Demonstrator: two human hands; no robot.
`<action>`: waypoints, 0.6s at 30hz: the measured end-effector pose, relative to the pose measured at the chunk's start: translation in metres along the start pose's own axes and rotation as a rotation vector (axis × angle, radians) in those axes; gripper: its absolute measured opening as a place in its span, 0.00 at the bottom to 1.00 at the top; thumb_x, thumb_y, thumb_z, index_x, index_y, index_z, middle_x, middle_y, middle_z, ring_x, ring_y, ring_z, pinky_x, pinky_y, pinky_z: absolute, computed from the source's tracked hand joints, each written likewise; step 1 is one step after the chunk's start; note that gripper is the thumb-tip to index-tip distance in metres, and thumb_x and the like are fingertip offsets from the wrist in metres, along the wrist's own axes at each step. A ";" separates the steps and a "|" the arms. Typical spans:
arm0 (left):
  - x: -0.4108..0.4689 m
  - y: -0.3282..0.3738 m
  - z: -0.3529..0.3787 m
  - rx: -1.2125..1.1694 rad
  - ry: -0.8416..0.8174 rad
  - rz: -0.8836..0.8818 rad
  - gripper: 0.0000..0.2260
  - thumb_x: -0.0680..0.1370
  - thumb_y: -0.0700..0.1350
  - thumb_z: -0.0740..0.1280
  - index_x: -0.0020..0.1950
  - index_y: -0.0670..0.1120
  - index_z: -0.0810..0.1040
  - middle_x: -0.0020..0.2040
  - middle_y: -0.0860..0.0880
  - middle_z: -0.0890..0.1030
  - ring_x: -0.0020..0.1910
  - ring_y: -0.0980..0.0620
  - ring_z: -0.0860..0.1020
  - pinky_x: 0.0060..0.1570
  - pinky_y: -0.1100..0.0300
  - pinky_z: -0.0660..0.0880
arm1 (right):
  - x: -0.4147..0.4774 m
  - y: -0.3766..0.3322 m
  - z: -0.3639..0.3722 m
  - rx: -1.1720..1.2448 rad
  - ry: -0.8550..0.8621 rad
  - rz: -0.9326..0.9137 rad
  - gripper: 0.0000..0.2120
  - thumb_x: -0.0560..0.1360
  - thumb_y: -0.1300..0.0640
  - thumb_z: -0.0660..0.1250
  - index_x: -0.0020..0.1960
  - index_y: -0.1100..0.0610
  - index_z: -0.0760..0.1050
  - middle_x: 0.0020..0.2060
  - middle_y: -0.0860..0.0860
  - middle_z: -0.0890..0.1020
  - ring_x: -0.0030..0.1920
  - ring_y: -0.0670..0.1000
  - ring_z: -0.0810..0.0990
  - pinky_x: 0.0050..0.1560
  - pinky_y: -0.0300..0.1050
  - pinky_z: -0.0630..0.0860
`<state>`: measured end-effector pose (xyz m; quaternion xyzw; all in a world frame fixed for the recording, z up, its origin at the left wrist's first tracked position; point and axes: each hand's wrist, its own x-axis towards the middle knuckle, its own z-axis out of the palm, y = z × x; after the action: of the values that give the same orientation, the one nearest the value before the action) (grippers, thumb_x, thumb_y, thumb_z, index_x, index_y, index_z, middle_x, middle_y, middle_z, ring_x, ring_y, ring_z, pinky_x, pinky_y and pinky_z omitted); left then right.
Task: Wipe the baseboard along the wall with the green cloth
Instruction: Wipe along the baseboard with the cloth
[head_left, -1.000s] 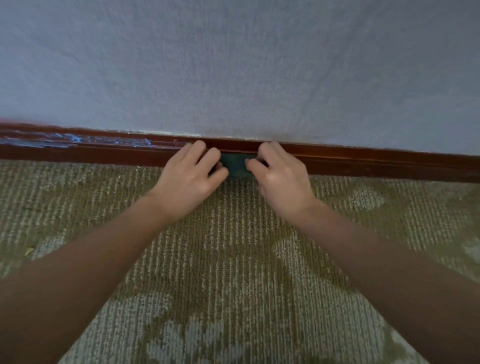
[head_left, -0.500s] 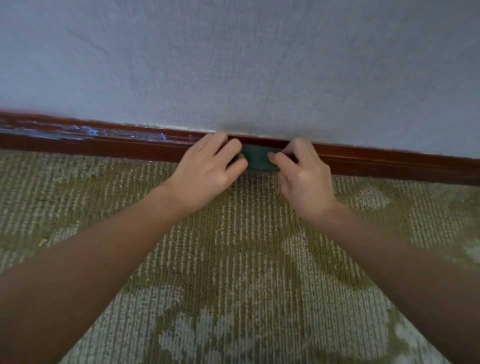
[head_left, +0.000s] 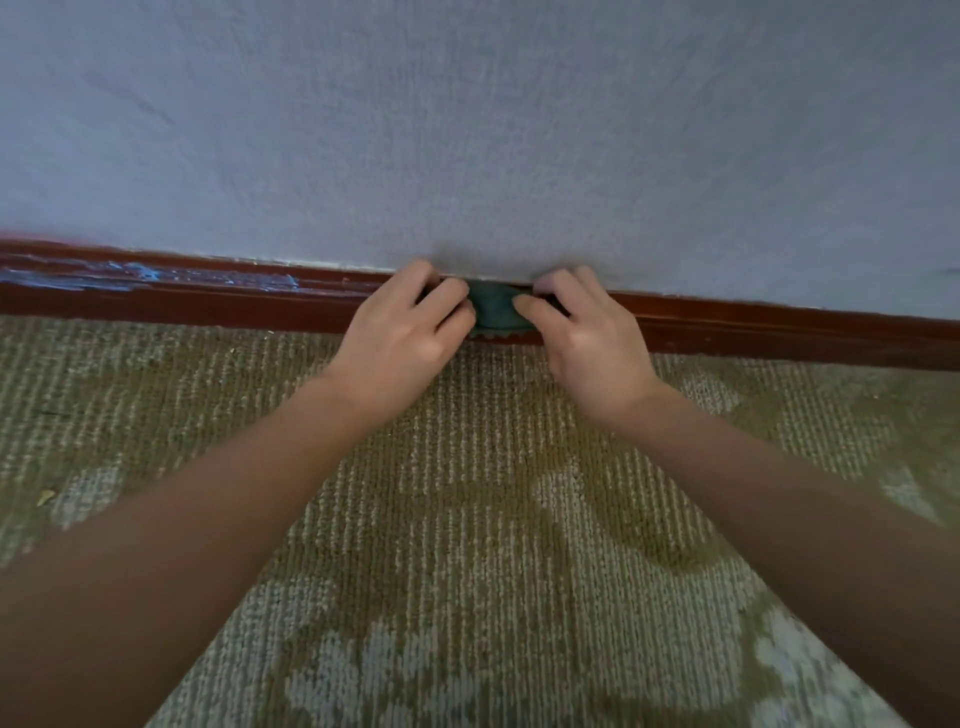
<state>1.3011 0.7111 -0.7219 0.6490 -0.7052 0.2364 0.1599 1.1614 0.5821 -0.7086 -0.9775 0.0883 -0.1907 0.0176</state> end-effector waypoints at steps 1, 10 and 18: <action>0.001 0.001 0.000 0.002 -0.009 0.007 0.11 0.75 0.28 0.59 0.39 0.34 0.80 0.38 0.38 0.80 0.33 0.44 0.76 0.36 0.54 0.72 | -0.001 0.000 0.000 0.006 0.013 0.024 0.18 0.57 0.79 0.70 0.46 0.69 0.79 0.40 0.63 0.79 0.39 0.61 0.78 0.29 0.47 0.75; -0.021 -0.014 -0.006 -0.028 -0.045 -0.070 0.09 0.75 0.29 0.61 0.42 0.32 0.80 0.43 0.36 0.81 0.37 0.40 0.77 0.38 0.52 0.72 | 0.014 -0.022 0.012 0.116 0.037 0.024 0.18 0.58 0.79 0.70 0.47 0.70 0.79 0.41 0.64 0.80 0.41 0.61 0.79 0.30 0.47 0.76; -0.006 -0.003 0.000 -0.022 -0.048 0.015 0.12 0.76 0.30 0.58 0.44 0.31 0.81 0.45 0.35 0.81 0.37 0.41 0.78 0.40 0.52 0.74 | -0.001 -0.007 0.008 0.100 0.079 0.078 0.16 0.60 0.80 0.69 0.46 0.70 0.79 0.41 0.64 0.80 0.41 0.62 0.79 0.32 0.49 0.78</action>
<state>1.3052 0.7158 -0.7249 0.6475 -0.7163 0.2139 0.1482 1.1651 0.5892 -0.7160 -0.9629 0.1175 -0.2323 0.0705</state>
